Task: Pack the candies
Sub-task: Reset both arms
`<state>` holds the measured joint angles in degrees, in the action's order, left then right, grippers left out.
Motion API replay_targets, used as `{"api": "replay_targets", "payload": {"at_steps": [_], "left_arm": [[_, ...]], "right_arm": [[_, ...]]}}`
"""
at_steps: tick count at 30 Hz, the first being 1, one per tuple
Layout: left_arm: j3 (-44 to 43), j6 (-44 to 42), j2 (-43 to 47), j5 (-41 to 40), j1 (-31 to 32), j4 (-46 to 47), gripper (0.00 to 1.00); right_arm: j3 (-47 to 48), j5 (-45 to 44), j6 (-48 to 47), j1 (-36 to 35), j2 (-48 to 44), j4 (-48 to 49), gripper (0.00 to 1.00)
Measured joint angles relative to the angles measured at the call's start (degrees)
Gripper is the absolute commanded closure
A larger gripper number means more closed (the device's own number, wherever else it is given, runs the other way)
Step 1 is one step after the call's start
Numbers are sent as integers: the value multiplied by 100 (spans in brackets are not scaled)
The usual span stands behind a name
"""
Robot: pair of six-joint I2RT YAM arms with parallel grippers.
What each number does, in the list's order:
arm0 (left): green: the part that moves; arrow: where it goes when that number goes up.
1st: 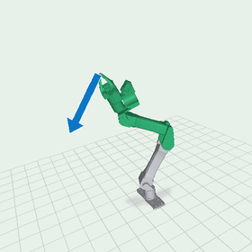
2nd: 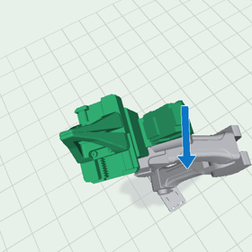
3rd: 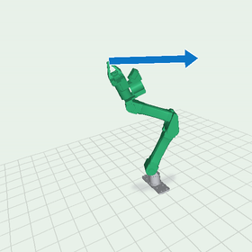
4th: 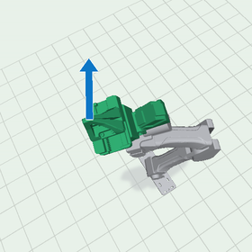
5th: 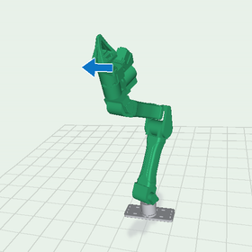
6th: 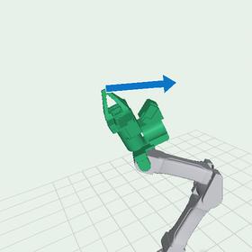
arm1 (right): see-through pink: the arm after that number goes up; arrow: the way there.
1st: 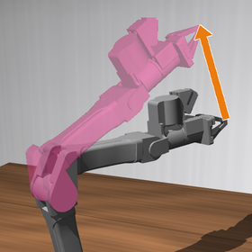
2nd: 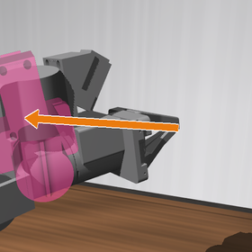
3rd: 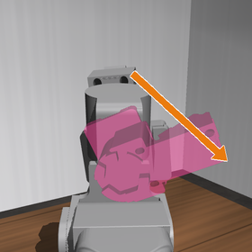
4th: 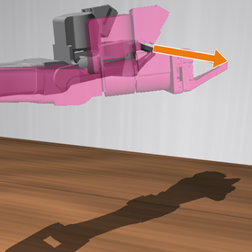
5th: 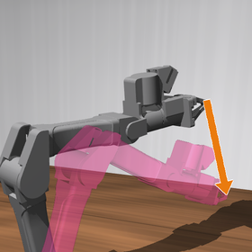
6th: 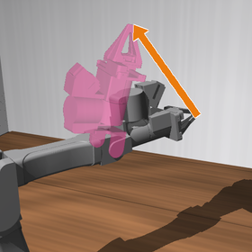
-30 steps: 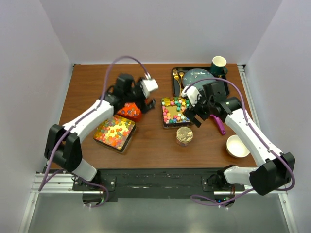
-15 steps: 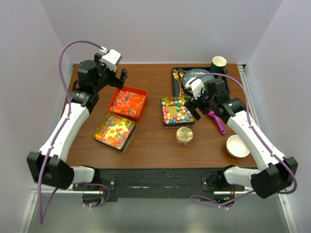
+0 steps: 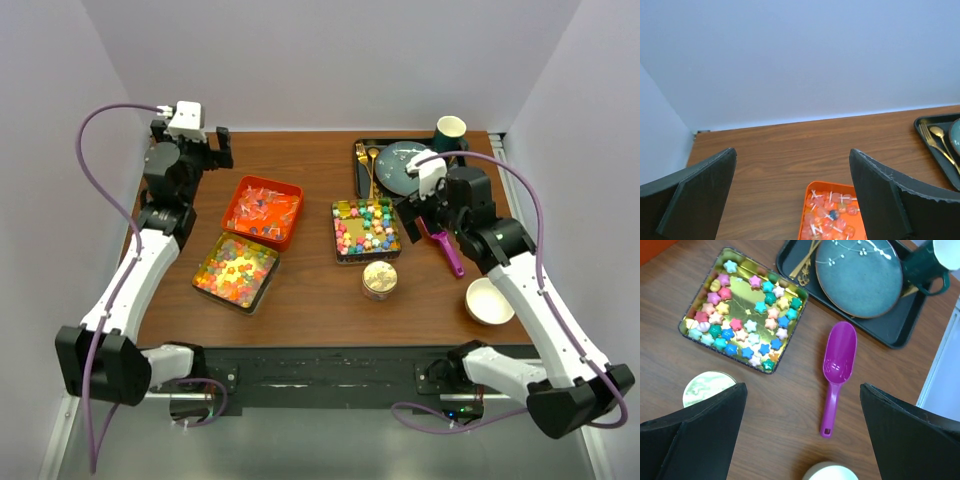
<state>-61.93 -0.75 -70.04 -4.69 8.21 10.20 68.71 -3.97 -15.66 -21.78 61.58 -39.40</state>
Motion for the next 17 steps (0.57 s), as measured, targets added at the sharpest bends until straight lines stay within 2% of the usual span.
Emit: {"api": "replay_targets", "payload": {"at_steps": [5,9,13,17], "left_arm": [[389,111,-332,111,0,946,0],[570,-118,-629,179,0,1491,0],[603,-92,-1032,-173,0,1622,0],[1158,-87,-1029,-549,0,2037,0]], "right_arm": [[-262,-470,17,0,-11,179,1],[-393,-765,-24,4,190,339,1],[-398,-1038,-17,7,461,463,1],[-361,-1279,24,7,824,494,1]]}}
